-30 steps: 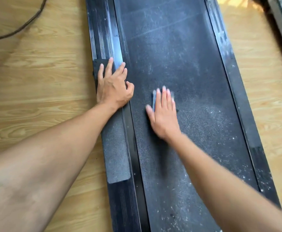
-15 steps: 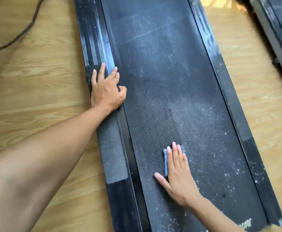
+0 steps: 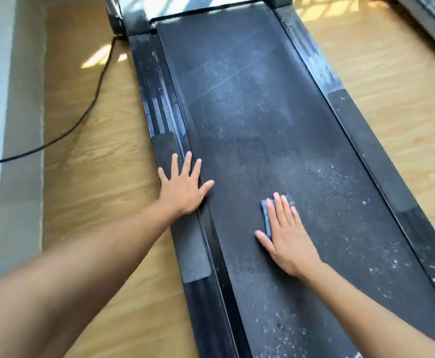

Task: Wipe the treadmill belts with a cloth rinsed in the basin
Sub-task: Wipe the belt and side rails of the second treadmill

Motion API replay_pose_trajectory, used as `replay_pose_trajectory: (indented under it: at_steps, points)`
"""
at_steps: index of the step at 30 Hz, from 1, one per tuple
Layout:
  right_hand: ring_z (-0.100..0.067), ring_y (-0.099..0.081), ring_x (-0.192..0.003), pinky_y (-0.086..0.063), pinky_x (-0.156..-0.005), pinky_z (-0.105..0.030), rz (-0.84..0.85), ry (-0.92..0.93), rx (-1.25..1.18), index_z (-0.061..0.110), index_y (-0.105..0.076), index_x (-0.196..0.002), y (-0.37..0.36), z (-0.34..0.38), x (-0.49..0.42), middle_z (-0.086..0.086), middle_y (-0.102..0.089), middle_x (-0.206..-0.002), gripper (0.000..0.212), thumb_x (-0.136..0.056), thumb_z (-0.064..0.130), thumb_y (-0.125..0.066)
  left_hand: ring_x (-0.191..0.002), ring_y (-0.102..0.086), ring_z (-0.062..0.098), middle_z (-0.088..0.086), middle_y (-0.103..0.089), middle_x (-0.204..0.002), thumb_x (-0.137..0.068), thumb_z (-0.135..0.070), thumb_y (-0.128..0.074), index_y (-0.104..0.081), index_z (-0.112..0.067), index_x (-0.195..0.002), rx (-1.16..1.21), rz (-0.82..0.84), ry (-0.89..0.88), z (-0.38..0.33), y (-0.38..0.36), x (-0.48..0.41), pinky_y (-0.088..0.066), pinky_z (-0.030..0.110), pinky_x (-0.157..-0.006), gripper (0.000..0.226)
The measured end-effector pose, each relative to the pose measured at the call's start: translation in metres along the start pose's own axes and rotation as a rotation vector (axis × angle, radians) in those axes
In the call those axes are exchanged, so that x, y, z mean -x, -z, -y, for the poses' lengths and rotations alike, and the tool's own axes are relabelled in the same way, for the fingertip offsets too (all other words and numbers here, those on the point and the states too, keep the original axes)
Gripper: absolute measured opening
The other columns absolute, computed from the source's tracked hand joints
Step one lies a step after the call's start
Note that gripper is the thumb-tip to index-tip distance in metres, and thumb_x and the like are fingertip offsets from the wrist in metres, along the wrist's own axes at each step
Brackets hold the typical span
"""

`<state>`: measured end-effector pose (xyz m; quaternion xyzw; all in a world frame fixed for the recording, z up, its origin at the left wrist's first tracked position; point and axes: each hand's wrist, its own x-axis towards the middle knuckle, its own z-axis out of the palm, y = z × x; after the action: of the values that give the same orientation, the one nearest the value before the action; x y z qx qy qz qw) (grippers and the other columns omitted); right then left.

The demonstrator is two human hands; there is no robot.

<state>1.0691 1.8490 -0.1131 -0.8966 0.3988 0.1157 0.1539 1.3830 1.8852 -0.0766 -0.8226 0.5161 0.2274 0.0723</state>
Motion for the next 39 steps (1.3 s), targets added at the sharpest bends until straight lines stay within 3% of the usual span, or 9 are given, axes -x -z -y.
replay_pose_trajectory:
  at_steps: [3, 5, 11, 16, 20, 26, 31, 35, 39]
  points:
    - [-0.032, -0.006, -0.162, -0.008, -0.127, -0.044, 0.017, -0.027, 0.016, 0.005, -0.007, -0.166, -0.023, -0.020, 0.105, -0.015, 0.001, -0.175, 0.091, -0.105, 0.071, -0.021, -0.160, 0.017, 0.034, -0.008, 0.004, -0.176, -0.103, -0.070, -0.012, -0.006, -0.037, -0.167, 0.057, -0.178, 0.083, -0.031, -0.044, 0.035, -0.002, 0.078, -0.118, 0.072]
    - [-0.033, -0.013, -0.160, -0.012, -0.126, -0.045, 0.043, -0.034, 0.036, 0.003, -0.016, -0.165, -0.026, -0.026, 0.112, -0.016, -0.007, -0.175, 0.093, -0.103, 0.073, -0.023, -0.161, 0.010, 0.038, -0.006, -0.005, -0.176, -0.102, -0.068, -0.019, -0.012, -0.037, -0.167, -0.009, -0.266, 0.105, -0.039, -0.066, 0.044, -0.005, 0.080, -0.116, 0.073]
    - [-0.021, 0.020, -0.160, 0.002, -0.131, -0.044, -0.101, -0.086, -0.006, 0.013, 0.005, -0.167, 0.027, -0.011, -0.077, -0.007, 0.017, -0.174, 0.101, -0.097, 0.083, -0.018, -0.162, 0.003, 0.038, -0.004, -0.014, -0.175, -0.101, -0.065, -0.032, -0.024, -0.034, -0.166, -0.017, -0.419, 0.127, -0.042, -0.078, 0.036, -0.006, 0.077, -0.119, 0.073]
    - [-0.024, 0.017, -0.161, -0.001, -0.131, -0.048, -0.058, -0.109, -0.010, 0.013, 0.008, -0.167, 0.070, -0.017, -0.193, -0.010, 0.016, -0.174, 0.108, -0.092, 0.087, -0.016, -0.162, 0.001, 0.037, -0.004, -0.017, -0.175, -0.099, -0.066, -0.036, -0.029, -0.034, -0.164, -0.004, -0.419, 0.131, -0.041, -0.077, 0.035, -0.008, 0.077, -0.119, 0.073]
    - [-0.022, 0.023, -0.159, 0.004, -0.131, -0.043, -0.038, 0.003, 0.047, 0.013, 0.011, -0.166, 0.041, -0.032, -0.089, -0.008, 0.022, -0.173, 0.104, -0.096, 0.084, -0.019, -0.162, 0.001, 0.037, -0.004, -0.016, -0.175, -0.099, -0.066, -0.037, -0.030, -0.034, -0.164, -0.011, -0.416, 0.124, -0.041, -0.076, 0.036, -0.007, 0.076, -0.120, 0.073]
    - [-0.037, -0.019, -0.159, -0.010, -0.128, -0.047, 0.025, 0.009, 0.112, 0.002, -0.023, -0.163, -0.011, -0.066, 0.084, -0.016, -0.009, -0.174, 0.097, -0.100, 0.075, -0.031, -0.162, -0.002, 0.038, -0.002, -0.018, -0.175, -0.098, -0.064, -0.038, -0.031, -0.032, -0.164, 0.005, -0.435, 0.121, -0.043, -0.074, 0.036, -0.007, 0.077, -0.119, 0.073]
    - [-0.022, 0.014, -0.161, 0.001, -0.131, -0.044, -0.090, -0.098, 0.027, 0.013, 0.000, -0.168, 0.029, -0.051, -0.046, -0.006, 0.015, -0.175, 0.101, -0.097, 0.083, -0.017, -0.162, 0.001, 0.039, -0.002, -0.015, -0.175, -0.099, -0.065, -0.037, -0.028, -0.032, -0.165, 0.000, -0.441, 0.115, -0.042, -0.076, 0.035, -0.006, 0.077, -0.120, 0.074]
    - [-0.022, 0.015, -0.161, -0.001, -0.131, -0.048, -0.105, -0.121, 0.019, 0.014, 0.002, -0.167, 0.074, -0.048, -0.178, -0.008, 0.011, -0.175, 0.107, -0.092, 0.088, -0.016, -0.162, 0.003, 0.038, -0.002, -0.015, -0.175, -0.099, -0.065, -0.036, -0.028, -0.033, -0.165, 0.009, -0.446, 0.111, -0.040, -0.081, 0.034, -0.005, 0.076, -0.120, 0.074]
    - [-0.021, 0.021, -0.160, 0.002, -0.131, -0.046, -0.044, -0.045, 0.036, 0.015, 0.009, -0.167, 0.067, -0.061, -0.141, -0.007, 0.019, -0.174, 0.106, -0.094, 0.086, -0.020, -0.162, 0.004, 0.037, -0.003, -0.016, -0.175, -0.098, -0.066, -0.034, -0.029, -0.033, -0.165, 0.000, -0.443, 0.115, -0.038, -0.079, 0.034, -0.006, 0.077, -0.120, 0.074]
